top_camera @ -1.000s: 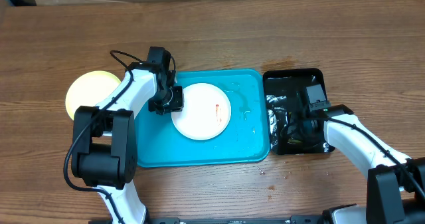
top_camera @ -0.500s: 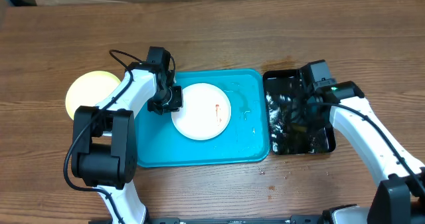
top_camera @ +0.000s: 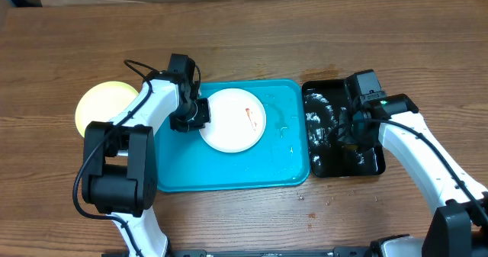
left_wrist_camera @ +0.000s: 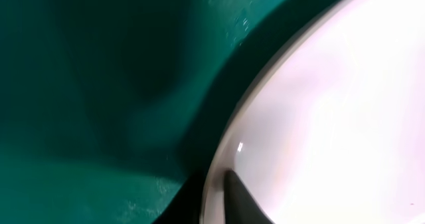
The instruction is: Clean dirty plates on tray and stack at the side
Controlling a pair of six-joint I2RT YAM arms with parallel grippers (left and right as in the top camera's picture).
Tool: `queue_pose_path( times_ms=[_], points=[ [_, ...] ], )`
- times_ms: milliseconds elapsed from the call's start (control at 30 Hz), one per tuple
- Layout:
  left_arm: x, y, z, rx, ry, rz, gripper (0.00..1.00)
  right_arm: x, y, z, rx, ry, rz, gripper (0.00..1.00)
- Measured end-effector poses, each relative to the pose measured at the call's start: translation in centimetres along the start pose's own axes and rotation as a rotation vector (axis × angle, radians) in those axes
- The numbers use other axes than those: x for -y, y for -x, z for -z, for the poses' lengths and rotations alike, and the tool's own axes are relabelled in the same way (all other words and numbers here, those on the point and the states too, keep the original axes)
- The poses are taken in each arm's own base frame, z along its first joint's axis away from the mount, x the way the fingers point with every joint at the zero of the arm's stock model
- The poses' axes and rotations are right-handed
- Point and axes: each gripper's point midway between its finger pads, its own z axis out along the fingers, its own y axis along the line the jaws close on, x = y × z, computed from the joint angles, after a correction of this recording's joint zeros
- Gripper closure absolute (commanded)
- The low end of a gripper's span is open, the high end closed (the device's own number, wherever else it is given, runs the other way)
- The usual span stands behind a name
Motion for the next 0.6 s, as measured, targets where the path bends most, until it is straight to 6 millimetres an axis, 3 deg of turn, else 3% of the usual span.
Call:
queue_pose_path(
  times_ms=[267,367,600],
  points=[
    [-0.1,-0.2,0.0,-0.009,0.007,0.0,0.84,0.1,-0.3,0.0,-0.014,-0.001,0.004,0.96],
    [-0.1,-0.3,0.0,-0.011,0.008,0.001,0.96,0.0,-0.7,0.0,-0.03,0.001,0.007,0.96],
    [-0.1,-0.5,0.1,-0.024,0.003,0.001,0.96,0.1,-1.1,0.0,-0.047,0.0,0.001,0.96]
  ],
)
